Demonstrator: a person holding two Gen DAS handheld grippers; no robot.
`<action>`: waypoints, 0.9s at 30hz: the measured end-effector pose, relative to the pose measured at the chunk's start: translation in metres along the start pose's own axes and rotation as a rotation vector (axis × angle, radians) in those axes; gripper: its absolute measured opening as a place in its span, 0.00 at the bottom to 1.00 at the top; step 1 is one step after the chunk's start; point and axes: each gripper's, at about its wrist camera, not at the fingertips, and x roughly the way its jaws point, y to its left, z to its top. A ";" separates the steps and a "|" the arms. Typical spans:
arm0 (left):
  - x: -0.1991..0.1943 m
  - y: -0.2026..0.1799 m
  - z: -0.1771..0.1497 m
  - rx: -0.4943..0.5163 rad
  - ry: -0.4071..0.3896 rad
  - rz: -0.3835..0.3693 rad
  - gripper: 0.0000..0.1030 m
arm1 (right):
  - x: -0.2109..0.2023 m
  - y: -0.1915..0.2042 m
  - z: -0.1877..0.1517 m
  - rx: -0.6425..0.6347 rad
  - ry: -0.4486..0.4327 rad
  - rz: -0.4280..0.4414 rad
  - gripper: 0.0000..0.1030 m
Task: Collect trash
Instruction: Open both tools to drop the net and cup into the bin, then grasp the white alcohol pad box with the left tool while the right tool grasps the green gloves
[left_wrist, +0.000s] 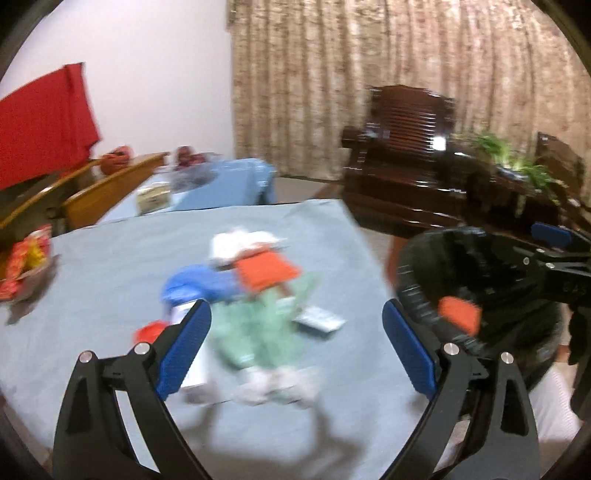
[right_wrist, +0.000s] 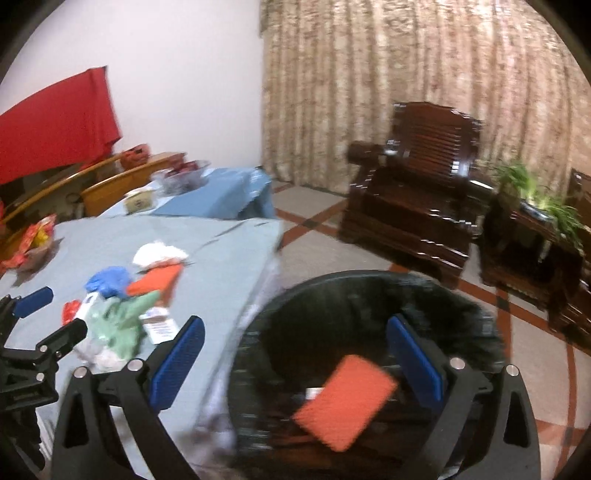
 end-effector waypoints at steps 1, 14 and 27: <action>-0.002 0.008 -0.003 -0.004 0.001 0.022 0.89 | 0.003 0.013 -0.001 -0.009 0.001 0.023 0.94; 0.022 0.075 -0.045 -0.114 0.100 0.088 0.72 | 0.043 0.097 -0.016 -0.102 0.049 0.153 0.94; 0.068 0.068 -0.055 -0.129 0.160 0.052 0.43 | 0.061 0.105 -0.019 -0.138 0.085 0.175 0.93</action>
